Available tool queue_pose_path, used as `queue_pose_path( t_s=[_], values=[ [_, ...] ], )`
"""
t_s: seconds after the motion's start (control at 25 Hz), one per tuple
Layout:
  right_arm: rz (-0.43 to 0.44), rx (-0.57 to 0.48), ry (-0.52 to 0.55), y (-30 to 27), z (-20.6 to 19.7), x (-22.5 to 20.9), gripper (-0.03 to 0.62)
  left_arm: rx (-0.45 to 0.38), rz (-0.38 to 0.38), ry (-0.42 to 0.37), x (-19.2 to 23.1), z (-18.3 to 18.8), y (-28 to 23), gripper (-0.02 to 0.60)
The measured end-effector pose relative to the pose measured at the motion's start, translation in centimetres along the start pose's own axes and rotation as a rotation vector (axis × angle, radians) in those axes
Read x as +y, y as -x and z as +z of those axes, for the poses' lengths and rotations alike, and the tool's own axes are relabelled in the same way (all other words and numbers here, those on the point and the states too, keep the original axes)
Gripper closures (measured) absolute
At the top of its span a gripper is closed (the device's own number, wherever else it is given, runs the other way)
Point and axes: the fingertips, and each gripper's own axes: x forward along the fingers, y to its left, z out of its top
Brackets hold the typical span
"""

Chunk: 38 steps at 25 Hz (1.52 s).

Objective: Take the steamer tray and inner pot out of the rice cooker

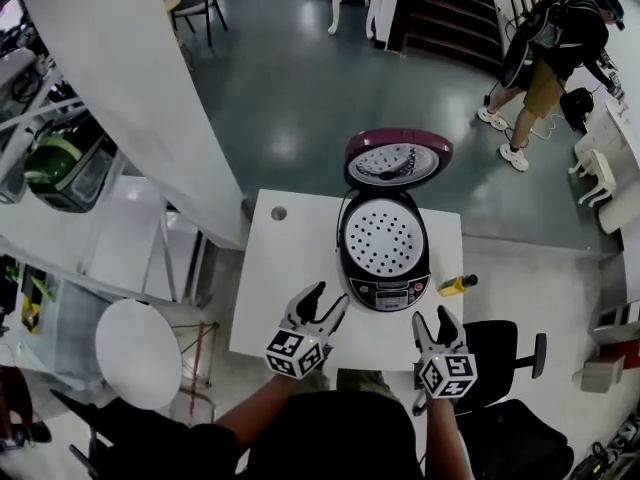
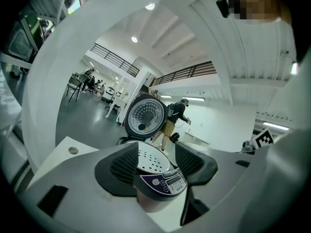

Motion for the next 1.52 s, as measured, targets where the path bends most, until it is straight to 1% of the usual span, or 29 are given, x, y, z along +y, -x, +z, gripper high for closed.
queue_pose_path(
  t_s=[0.16,0.32,0.48,0.6,0.72,0.88,1.04,1.2,1.4,1.52],
  values=[
    [0.045,-0.010,0.021,-3.2,1.5,-1.7,0.382,-0.004,0.045,-0.018,1.1,0.8,-2.6,0.368],
    [0.089,0.007,0.051,-6.0,2.7,-3.5,0.382,0.014,0.092,-0.009,1.9,0.5,-5.2,0.367],
    [0.148,0.007,0.048,-8.4,3.9,-4.2,0.382,0.004,0.164,-0.032,3.3,1.1,-7.4,0.368],
    [0.166,0.024,0.048,-10.1,4.1,-5.4,0.382,0.015,0.188,-0.027,3.9,1.0,-9.2,0.367],
    [0.173,0.051,0.052,-12.3,3.6,-6.6,0.382,0.067,0.199,-0.030,4.7,0.2,-11.0,0.367],
    [0.200,0.115,0.061,-14.7,2.0,-7.1,0.382,0.152,0.234,-0.045,6.2,-1.6,-12.9,0.367],
    [0.210,0.146,0.057,-17.0,0.9,-7.7,0.382,0.197,0.256,-0.048,7.4,-2.5,-14.7,0.367],
    [0.203,0.169,0.101,-19.3,0.2,-8.5,0.382,0.253,0.277,-0.092,8.7,-3.1,-15.9,0.367],
    [0.175,0.211,0.186,-21.4,-0.2,-9.7,0.382,0.299,0.317,-0.120,9.8,-4.2,-17.4,0.367],
    [0.168,0.244,0.203,-22.7,-0.9,-9.7,0.382,0.329,0.326,-0.125,10.3,-4.7,-18.1,0.368]
  ],
)
